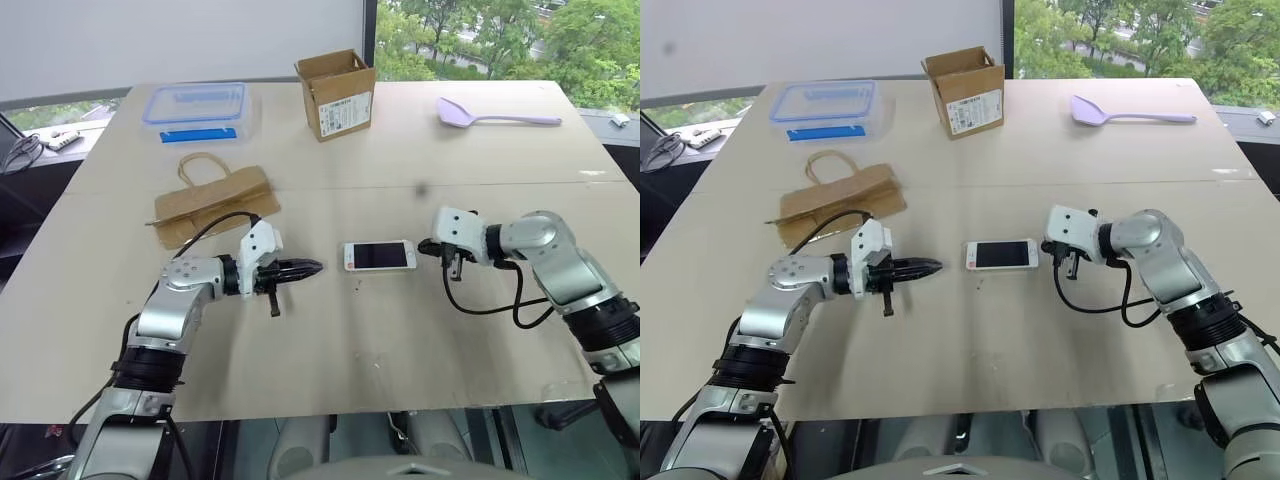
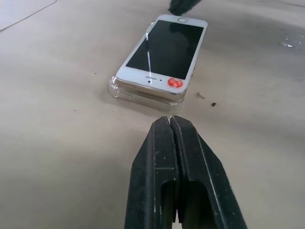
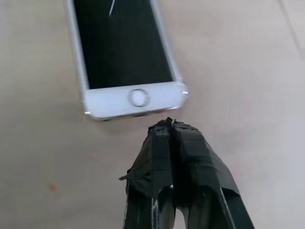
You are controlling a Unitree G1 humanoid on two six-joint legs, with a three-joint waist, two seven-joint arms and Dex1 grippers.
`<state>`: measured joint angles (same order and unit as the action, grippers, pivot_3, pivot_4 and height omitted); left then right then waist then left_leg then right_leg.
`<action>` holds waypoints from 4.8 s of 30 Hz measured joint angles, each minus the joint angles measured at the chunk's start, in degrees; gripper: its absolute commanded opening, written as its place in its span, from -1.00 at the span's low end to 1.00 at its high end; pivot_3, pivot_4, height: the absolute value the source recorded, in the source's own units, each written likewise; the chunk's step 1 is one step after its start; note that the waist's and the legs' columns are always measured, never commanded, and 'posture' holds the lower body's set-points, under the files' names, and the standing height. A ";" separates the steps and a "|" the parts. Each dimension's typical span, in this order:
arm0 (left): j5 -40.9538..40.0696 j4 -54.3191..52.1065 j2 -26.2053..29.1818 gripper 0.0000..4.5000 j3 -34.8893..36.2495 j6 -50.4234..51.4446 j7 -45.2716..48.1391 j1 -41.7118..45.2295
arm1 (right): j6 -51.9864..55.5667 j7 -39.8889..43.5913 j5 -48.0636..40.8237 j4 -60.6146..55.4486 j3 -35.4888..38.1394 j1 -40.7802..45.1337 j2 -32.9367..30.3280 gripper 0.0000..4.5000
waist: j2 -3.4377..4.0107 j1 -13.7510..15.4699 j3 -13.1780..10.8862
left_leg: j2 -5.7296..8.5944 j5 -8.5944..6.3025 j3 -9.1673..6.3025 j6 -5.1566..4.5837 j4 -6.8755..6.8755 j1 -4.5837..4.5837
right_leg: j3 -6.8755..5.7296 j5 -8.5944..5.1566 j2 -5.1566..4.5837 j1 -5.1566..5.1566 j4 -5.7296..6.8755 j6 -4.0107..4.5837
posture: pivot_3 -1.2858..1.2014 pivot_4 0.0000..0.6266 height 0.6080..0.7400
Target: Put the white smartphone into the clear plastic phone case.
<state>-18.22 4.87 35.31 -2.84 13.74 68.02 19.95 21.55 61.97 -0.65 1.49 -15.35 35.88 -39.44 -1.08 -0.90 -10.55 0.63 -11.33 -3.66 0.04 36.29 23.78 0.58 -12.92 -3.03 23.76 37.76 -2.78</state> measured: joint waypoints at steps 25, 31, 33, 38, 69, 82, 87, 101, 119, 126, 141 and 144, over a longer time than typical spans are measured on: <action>-1.84 -2.00 2.74 -1.00 1.35 1.08 -0.34 -3.50 | 0.24 -1.10 -0.42 6.76 -12.02 5.73 17.91 -0.97 | 0.01 -1.06 0.00 | -0.04 0.00 0.00 0.00 0.00 -0.07 | 0.03 0.00 0.05 0.00 0.07 0.01 | 0.03 -0.52 1.00; -2.21 -2.13 2.74 -1.00 1.35 1.08 -0.84 -4.44 | -2.45 -0.86 2.35 9.89 -13.56 6.98 17.34 -0.97 | -0.01 -1.01 0.03 | -0.05 0.00 -0.05 0.00 0.02 -0.13 | -0.01 0.00 0.06 -0.06 0.11 0.01 | 0.03 -0.52 1.00; -2.23 -2.15 2.77 -1.00 1.37 1.08 -0.92 -4.47 | -2.93 -0.54 2.69 10.37 -13.60 7.31 17.19 -0.97 | -0.02 -1.01 0.06 | -0.04 0.00 -0.02 0.00 0.03 -0.16 | 0.02 0.00 0.05 -0.08 0.11 0.01 | 0.03 -0.52 1.00; -2.23 -2.15 2.75 -1.00 1.37 1.08 -1.01 -4.47 | -3.33 0.72 3.02 11.44 -13.72 7.97 17.19 -0.97 | -0.02 -1.02 0.06 | -0.05 0.00 -0.03 0.00 0.03 -0.16 | 0.01 0.01 0.05 -0.08 0.11 0.01 | 0.03 -0.52 1.00; -2.13 -2.43 2.28 -1.00 1.32 4.10 -4.04 -4.18 | 5.12 -3.68 -1.70 12.16 -5.27 6.10 21.33 -0.97 | 0.01 -0.98 0.04 | -0.08 0.00 -0.08 0.01 0.02 -0.06 | -0.01 0.01 0.05 -0.02 0.12 0.01 | 0.03 -0.52 1.00; 2.74 2.26 -0.66 -1.00 -4.39 2.03 -5.28 2.03 | 16.55 -5.85 -6.77 -11.76 4.49 -4.99 2.95 -0.97 | 0.00 -0.44 0.02 | -0.01 -0.01 0.04 0.01 -0.01 -0.02 | 0.04 -0.01 0.03 0.02 0.01 -0.01 | 0.03 -0.52 1.00; 5.03 5.72 -1.89 -1.00 -6.58 -0.50 -4.38 4.29 | 16.79 -7.54 -6.12 -12.88 4.55 -7.26 1.11 -0.97 | 0.00 -0.49 0.02 | -0.01 -0.01 0.04 0.00 -0.01 -0.01 | 0.04 -0.01 0.03 0.01 0.01 -0.01 | 0.03 -0.52 1.00; 7.06 8.38 -4.35 -1.00 -7.23 -2.75 -3.25 6.31 | 12.93 -9.06 -0.92 -9.40 -0.68 -6.22 0.82 -0.97 | -0.01 -0.05 0.01 | 0.00 0.00 0.02 0.00 0.00 0.00 | 0.02 -0.01 0.03 0.01 0.00 -0.02 | 0.03 -0.52 1.00; 8.81 11.54 -5.43 -1.00 -6.98 -4.14 -2.23 8.40 | 5.75 -7.27 7.02 -5.15 -7.86 -0.81 2.26 -0.97 | -0.03 -0.24 0.03 | -0.01 0.00 0.02 0.00 0.01 -0.06 | 0.02 -0.01 0.06 -0.02 0.03 -0.03 | 0.03 -0.52 1.00; 9.14 11.87 -5.32 -1.00 -6.55 -4.19 -2.03 8.39 | 3.01 -6.84 9.13 -3.36 -8.22 -0.62 3.90 -0.97 | -0.03 -0.84 0.04 | -0.03 0.00 0.02 0.00 0.04 -0.12 | 0.03 -0.03 0.10 -0.06 0.11 -0.08 | 0.03 -0.52 1.00; -4.89 4.64 -0.02 -1.00 1.19 9.01 6.14 7.00 | 4.09 -6.55 3.97 -5.28 -0.74 -5.06 2.43 -0.97 | -0.02 -0.88 0.01 | -0.07 0.00 0.01 0.00 0.04 -0.04 | 0.03 -0.03 0.04 -0.06 0.01 -0.07 | 0.03 -0.52 1.00; -3.98 4.65 -4.32 -1.00 -0.17 10.00 1.58 8.59 | 5.90 -7.51 2.14 -5.32 1.80 -5.25 2.53 -0.97 | -0.04 -0.39 0.00 | -0.01 0.00 -0.03 0.00 0.05 -0.02 | 0.00 0.00 0.06 -0.06 0.03 -0.03 | 0.03 -0.52 1.00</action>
<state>-22.21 9.52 30.99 -3.01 23.74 69.61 28.54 27.46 54.45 1.49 -3.82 -13.55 30.63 -36.91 -1.12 -1.30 -10.54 0.62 -11.33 -3.69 0.04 36.34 23.75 0.58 -12.92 -2.97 23.70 37.79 -2.81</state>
